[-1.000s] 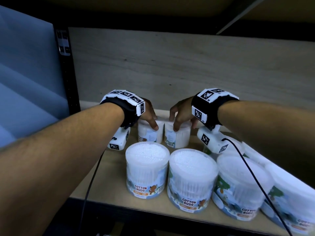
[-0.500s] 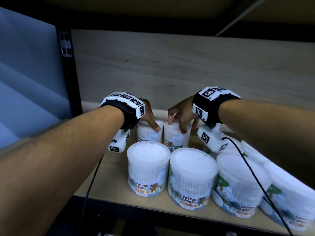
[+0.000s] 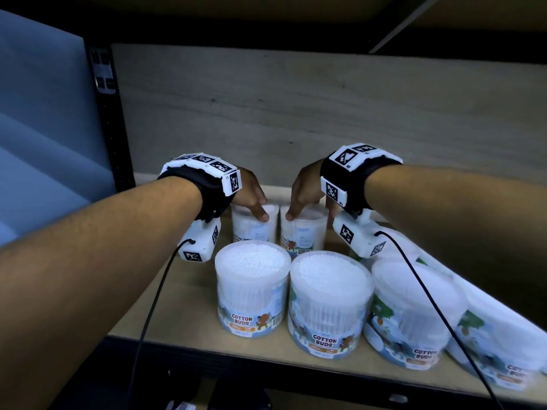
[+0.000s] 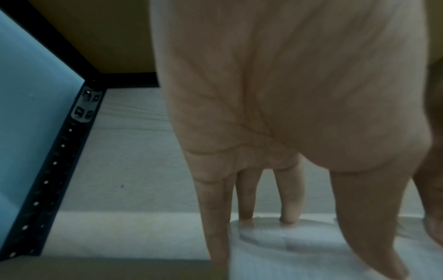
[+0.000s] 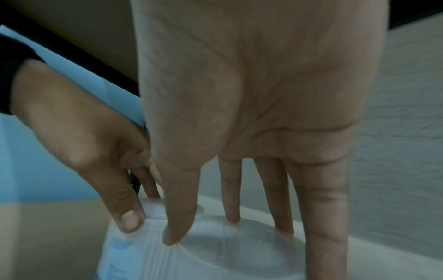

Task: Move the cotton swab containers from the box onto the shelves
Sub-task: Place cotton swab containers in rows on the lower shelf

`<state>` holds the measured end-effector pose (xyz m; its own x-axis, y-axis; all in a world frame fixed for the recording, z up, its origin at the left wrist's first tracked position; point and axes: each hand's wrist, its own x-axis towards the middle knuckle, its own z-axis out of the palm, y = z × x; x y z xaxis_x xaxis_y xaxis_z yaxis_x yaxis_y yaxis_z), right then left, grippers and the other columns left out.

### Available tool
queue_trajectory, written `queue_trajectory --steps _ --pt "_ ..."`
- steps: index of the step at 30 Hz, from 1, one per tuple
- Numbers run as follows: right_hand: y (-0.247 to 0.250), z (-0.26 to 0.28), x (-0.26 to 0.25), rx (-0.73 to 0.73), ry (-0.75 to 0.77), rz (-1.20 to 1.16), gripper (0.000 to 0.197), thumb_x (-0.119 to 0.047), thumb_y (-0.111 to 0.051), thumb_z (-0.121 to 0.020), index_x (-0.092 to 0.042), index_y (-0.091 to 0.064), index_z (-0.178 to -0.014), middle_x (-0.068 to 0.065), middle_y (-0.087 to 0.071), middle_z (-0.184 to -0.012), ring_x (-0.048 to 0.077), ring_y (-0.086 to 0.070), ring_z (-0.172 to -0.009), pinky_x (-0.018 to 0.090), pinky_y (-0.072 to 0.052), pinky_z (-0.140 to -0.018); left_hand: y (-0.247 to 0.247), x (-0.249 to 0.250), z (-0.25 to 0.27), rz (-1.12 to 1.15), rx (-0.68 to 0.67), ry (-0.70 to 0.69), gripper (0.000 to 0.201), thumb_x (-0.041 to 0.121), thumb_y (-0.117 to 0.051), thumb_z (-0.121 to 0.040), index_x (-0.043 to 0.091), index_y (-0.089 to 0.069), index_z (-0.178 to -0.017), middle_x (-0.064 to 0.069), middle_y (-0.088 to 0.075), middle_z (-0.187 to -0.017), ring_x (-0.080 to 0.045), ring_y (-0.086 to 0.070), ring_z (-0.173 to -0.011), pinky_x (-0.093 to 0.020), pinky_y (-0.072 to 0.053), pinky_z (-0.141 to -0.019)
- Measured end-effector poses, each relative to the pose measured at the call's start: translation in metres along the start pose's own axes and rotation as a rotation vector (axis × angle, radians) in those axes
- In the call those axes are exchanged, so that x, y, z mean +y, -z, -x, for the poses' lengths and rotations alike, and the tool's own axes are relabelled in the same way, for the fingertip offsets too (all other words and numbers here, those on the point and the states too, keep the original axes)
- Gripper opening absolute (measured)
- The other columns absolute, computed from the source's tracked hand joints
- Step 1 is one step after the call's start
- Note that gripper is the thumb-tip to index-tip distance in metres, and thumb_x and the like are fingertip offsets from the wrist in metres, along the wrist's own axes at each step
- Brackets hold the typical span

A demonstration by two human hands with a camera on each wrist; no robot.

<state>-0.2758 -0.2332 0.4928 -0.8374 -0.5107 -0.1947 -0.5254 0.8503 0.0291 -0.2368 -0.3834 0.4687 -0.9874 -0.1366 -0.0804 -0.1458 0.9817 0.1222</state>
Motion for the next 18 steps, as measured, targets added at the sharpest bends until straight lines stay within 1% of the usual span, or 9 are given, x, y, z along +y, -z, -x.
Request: queue_trajectory --steps 2,4,8,10,12,13,15,16,18 --pt "0.000 -0.001 -0.001 -0.004 0.003 0.007 0.060 -0.047 -0.081 -0.073 -0.013 -0.066 -0.120 0.006 -0.065 -0.120 0.025 -0.062 -0.109 0.029 -0.057 -0.054 0.001 -0.002 -0.003 0.022 -0.006 0.003 0.058 0.046 -0.074 -0.081 0.025 -0.061 -0.134 0.006 -0.057 -0.137 -0.013 -0.055 -0.114 -0.017 -0.041 -0.075" --pt "0.000 -0.002 -0.003 -0.004 0.009 0.016 0.057 -0.045 -0.083 -0.071 -0.013 -0.068 -0.116 0.006 -0.067 -0.117 0.024 -0.064 -0.107 0.025 -0.053 -0.040 0.000 -0.001 -0.003 0.041 -0.022 0.008 0.054 0.043 -0.076 -0.080 0.025 -0.064 -0.130 0.006 -0.061 -0.132 -0.011 -0.056 -0.103 -0.012 -0.039 -0.062" --pt "0.000 -0.003 -0.004 -0.001 0.008 0.035 0.054 -0.042 -0.083 -0.072 -0.014 -0.069 -0.116 0.005 -0.067 -0.118 0.022 -0.065 -0.101 0.024 -0.050 -0.040 0.001 0.003 -0.002 0.094 -0.036 0.046 0.056 0.039 -0.078 -0.080 0.023 -0.063 -0.132 0.004 -0.058 -0.134 -0.013 -0.054 -0.105 -0.010 -0.037 -0.057" --pt "0.000 0.000 -0.003 -0.007 0.033 0.070 0.055 -0.039 -0.078 -0.079 -0.014 -0.063 -0.126 0.004 -0.061 -0.127 0.020 -0.062 -0.096 0.023 -0.050 -0.047 0.002 0.005 -0.001 0.119 -0.036 0.055 0.057 0.037 -0.078 -0.080 0.021 -0.062 -0.132 0.003 -0.057 -0.134 -0.015 -0.053 -0.106 -0.012 -0.041 -0.058" --pt "-0.001 0.001 -0.001 -0.024 0.083 0.073 0.052 -0.030 -0.071 -0.087 -0.013 -0.057 -0.133 0.006 -0.055 -0.133 0.019 -0.054 -0.096 0.019 -0.046 -0.056 0.003 0.006 -0.001 0.154 -0.044 0.069 0.056 0.036 -0.081 -0.077 0.019 -0.066 -0.128 0.001 -0.060 -0.129 -0.018 -0.058 -0.103 -0.024 -0.055 -0.068" --pt "0.000 0.002 0.001 -0.024 0.103 0.068 0.051 -0.026 -0.070 -0.088 -0.013 -0.055 -0.135 0.005 -0.054 -0.133 0.018 -0.051 -0.098 0.019 -0.046 -0.060 0.003 0.006 -0.001 0.182 -0.042 0.079 0.055 0.036 -0.084 -0.074 0.017 -0.069 -0.124 -0.001 -0.063 -0.126 -0.021 -0.062 -0.102 -0.033 -0.059 -0.076" --pt "0.000 0.006 0.005 0.001 0.113 0.095 0.052 -0.025 -0.071 -0.087 -0.020 -0.052 -0.136 0.001 -0.053 -0.127 0.016 -0.048 -0.100 0.022 -0.048 -0.067 0.002 0.006 -0.002 0.188 -0.023 0.101 0.058 0.042 -0.087 -0.067 0.016 -0.072 -0.116 -0.004 -0.068 -0.118 -0.025 -0.067 -0.099 -0.037 -0.059 -0.082" --pt "0.001 0.007 0.006 0.009 0.117 0.105 0.054 -0.023 -0.072 -0.086 -0.022 -0.052 -0.136 0.000 -0.053 -0.125 0.015 -0.047 -0.100 0.022 -0.048 -0.066 0.002 0.007 -0.002 0.175 -0.015 0.111 0.062 0.047 -0.088 -0.063 0.016 -0.073 -0.115 -0.005 -0.069 -0.116 -0.025 -0.069 -0.097 -0.036 -0.060 -0.081" --pt "0.002 0.007 0.008 -0.007 0.125 0.123 0.056 -0.019 -0.073 -0.085 -0.025 -0.051 -0.135 -0.002 -0.052 -0.122 0.014 -0.047 -0.101 0.017 -0.044 -0.056 0.002 0.011 -0.003 0.158 -0.010 0.132 0.068 0.054 -0.087 -0.060 0.015 -0.073 -0.114 -0.007 -0.068 -0.118 -0.025 -0.070 -0.092 -0.034 -0.060 -0.078"
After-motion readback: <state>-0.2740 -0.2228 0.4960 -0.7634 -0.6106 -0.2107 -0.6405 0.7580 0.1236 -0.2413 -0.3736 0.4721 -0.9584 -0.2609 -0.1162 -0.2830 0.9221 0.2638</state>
